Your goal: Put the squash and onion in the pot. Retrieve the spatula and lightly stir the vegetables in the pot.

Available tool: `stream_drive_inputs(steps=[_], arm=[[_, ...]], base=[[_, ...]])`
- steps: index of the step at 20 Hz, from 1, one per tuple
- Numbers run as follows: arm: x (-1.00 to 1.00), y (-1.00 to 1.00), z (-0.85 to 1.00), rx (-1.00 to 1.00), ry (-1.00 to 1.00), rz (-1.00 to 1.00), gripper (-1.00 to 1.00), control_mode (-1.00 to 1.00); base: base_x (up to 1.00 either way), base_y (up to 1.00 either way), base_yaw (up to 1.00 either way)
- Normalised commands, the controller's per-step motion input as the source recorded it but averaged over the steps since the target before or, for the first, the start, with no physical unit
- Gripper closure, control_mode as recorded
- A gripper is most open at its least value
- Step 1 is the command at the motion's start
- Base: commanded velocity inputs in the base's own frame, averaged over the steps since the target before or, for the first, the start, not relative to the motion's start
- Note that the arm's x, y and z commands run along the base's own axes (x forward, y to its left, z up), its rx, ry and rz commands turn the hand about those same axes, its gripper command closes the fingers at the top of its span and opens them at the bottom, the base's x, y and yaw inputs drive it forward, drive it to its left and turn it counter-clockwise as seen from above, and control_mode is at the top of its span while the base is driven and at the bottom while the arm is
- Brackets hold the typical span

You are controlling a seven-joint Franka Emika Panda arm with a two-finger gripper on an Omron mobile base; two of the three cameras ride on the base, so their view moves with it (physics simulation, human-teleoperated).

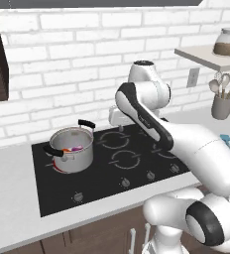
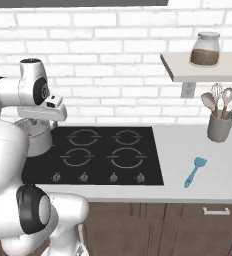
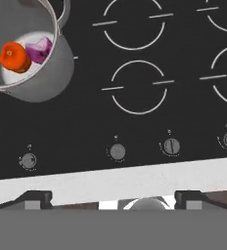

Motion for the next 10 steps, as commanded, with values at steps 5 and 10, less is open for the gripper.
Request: stream_drive_inputs(steps=[5,10], arm=[[-0.43,-0.59,0.25,0.11,-0.02,-0.10,-1.00,-1.00],[-0.27,-0.46,0.18,0.04,-0.04,0.06,-1.00,-1.00]], base=[[0.00,0.00,0.00],[0.00,0.00,0.00]])
